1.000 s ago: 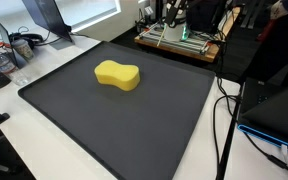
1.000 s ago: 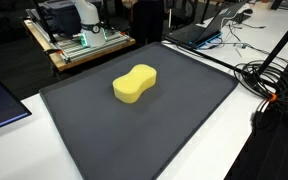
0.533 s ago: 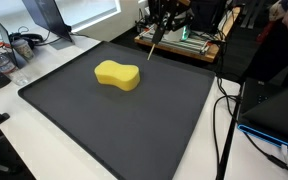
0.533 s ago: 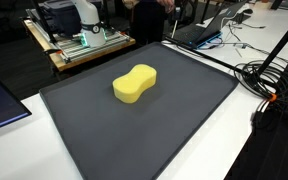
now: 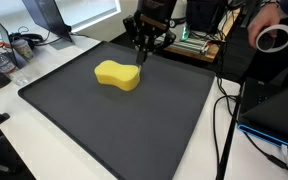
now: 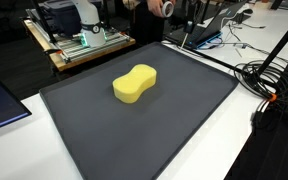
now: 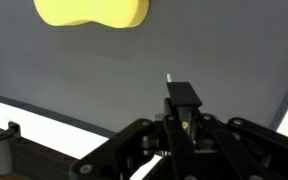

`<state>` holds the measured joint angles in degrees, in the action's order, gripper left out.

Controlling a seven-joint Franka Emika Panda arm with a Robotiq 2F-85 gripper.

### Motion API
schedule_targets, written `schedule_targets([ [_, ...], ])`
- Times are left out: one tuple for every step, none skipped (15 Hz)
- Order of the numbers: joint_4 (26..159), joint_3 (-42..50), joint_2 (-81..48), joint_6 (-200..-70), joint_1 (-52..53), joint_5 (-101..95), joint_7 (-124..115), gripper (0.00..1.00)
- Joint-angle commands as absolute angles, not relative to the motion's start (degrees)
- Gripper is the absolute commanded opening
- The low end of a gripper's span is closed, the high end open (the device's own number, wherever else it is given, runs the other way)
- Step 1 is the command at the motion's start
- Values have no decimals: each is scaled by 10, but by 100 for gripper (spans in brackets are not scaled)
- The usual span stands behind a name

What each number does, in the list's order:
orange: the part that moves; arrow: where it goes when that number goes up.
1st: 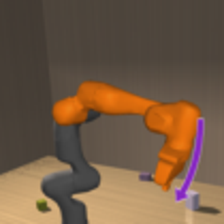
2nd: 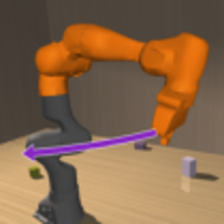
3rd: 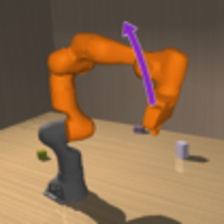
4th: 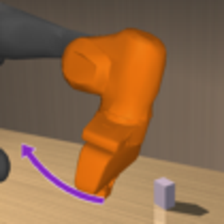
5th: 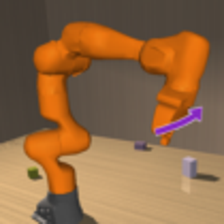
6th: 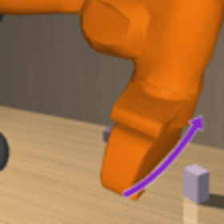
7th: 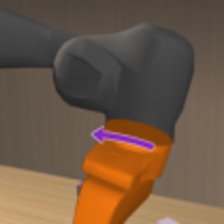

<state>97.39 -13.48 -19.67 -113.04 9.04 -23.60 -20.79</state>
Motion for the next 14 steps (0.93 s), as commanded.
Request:
schedule_targets([
  [886,-92,-251,-1076,94,-165,-151,3],
  [877,-82,-258,-1071,88,-149,-140,3],
  [867,-72,-265,-1064,83,-134,-131,3],
  [862,-62,-270,-1062,75,-122,-123,3],
  [858,-53,-274,-1064,68,-110,-116,3],
  [855,-44,-278,-1063,61,-101,-111,3],
  [851,-35,-281,-1064,53,-93,-106,3],
  [847,-27,-286,-1063,45,-86,-103,3],
  [843,-20,-289,-1062,38,-82,-99,3],
  [838,-13,-291,-1061,31,-78,-96,3],
  [832,-7,-294,-1062,24,-78,-91,3],
  [825,-4,-297,-1056,16,-71,-84,3],
  [819,2,-301,-1055,10,-69,-82,3],
  [814,6,-300,-1058,7,-69,-87,3],
])
